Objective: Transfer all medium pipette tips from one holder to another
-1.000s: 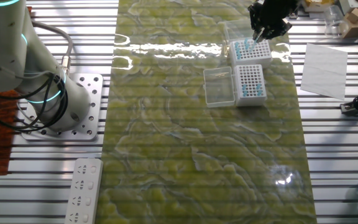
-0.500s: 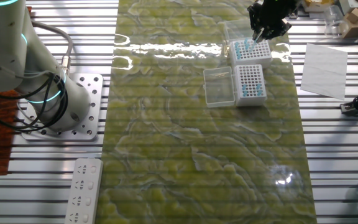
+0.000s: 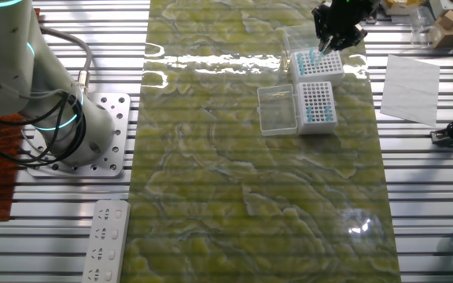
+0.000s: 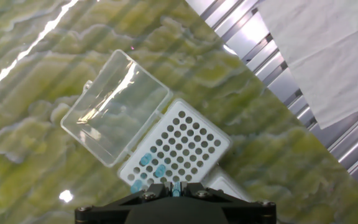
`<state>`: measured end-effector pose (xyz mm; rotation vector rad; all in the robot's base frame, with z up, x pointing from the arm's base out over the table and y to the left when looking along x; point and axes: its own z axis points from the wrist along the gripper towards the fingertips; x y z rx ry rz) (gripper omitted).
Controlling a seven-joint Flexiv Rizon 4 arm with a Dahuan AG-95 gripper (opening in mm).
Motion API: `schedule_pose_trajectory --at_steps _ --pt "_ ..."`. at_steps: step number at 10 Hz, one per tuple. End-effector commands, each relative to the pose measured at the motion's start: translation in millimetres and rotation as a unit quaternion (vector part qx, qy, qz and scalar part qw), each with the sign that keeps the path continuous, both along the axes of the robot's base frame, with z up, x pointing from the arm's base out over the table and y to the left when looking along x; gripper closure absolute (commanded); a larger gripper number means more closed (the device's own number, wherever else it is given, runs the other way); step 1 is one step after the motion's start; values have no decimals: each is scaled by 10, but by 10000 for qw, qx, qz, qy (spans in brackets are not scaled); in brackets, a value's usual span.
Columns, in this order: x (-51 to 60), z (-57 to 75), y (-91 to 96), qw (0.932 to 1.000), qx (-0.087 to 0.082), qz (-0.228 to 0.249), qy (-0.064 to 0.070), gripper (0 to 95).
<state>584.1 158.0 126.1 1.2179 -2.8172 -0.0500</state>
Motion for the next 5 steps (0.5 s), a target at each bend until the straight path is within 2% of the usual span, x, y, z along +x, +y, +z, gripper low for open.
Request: schedule_pose_trajectory --at_steps 1,5 --pt "8 -3 8 10000 2 -15 -21 950" --pt "9 -7 12 10000 1 -19 -32 950"
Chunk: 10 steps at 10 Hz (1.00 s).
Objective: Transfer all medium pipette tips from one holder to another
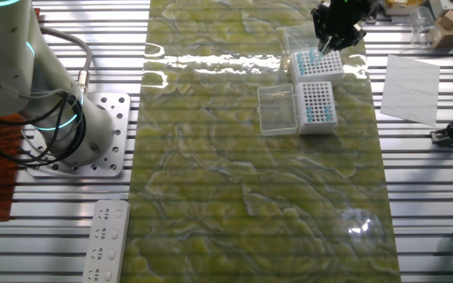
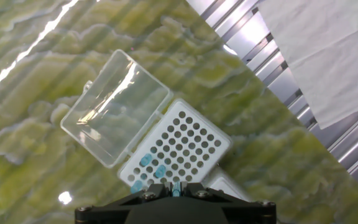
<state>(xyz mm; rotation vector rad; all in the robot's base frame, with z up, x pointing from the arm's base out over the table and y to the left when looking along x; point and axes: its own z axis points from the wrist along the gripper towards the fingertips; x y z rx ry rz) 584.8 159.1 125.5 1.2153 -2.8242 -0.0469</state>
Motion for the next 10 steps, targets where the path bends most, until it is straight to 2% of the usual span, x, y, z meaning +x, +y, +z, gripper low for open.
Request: schedule_pose_trajectory --at_steps 1,4,6,10 --pt "4 -8 6 10000 -5 -1 -6 950" --pt "-11 -44 -3 9999 25 72 -70 950" --pt "-24 -80 -26 9997 50 172 -146 570" --pt "-26 -97 -57 9993 41 332 -178 570"
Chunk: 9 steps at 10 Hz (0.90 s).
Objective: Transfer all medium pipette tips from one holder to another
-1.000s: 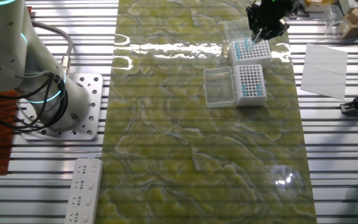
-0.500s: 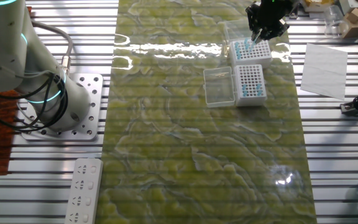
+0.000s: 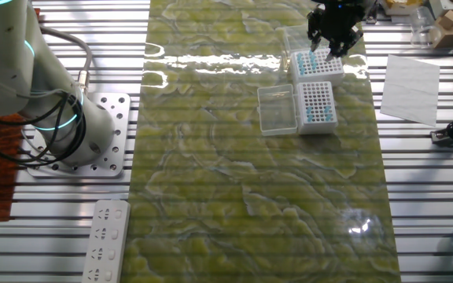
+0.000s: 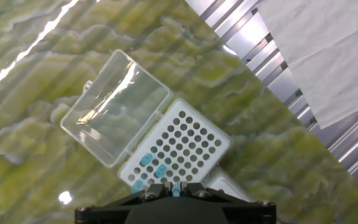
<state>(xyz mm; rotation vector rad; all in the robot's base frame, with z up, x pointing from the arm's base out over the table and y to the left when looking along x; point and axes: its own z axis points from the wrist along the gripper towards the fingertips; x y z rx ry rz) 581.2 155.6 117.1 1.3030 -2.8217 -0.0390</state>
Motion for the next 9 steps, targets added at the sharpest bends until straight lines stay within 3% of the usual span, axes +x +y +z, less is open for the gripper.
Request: schedule_pose_trajectory --at_steps 1,5,6,9 --pt "9 -21 -93 9998 -23 174 -29 570" --pt "41 -53 -580 9979 -9 648 -63 570" --pt "56 -117 -744 9972 -5 742 -95 570" --pt "139 -221 -922 9953 -26 954 -166 570"
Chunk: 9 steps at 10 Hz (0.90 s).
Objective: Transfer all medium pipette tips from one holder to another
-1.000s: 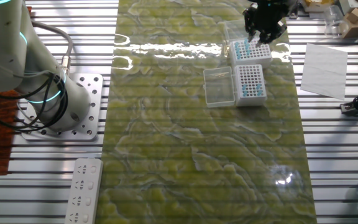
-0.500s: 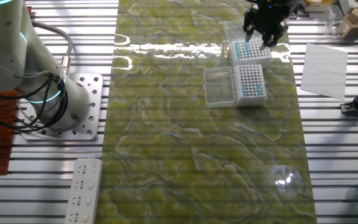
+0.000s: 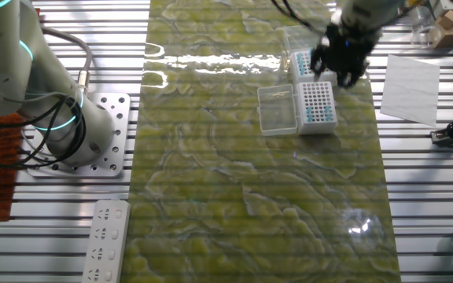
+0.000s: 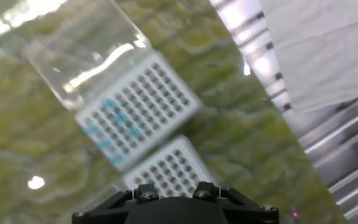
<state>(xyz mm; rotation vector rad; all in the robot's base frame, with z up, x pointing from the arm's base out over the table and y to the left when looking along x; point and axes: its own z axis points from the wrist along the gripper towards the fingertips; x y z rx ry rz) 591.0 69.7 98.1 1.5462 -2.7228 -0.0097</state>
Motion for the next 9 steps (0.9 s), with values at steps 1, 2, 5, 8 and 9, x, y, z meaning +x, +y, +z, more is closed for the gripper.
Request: schedule_pose_trajectory --at_steps 1,2,5,8,9 --pt "66 -50 -92 9999 -7 163 -36 570" --pt "83 -83 -124 9997 -7 215 -61 570" --pt "86 -168 -215 9993 -21 351 -138 570" --pt "76 -206 -283 9988 -9 463 -171 570" --pt "72 -215 -293 9985 -22 509 -184 570"
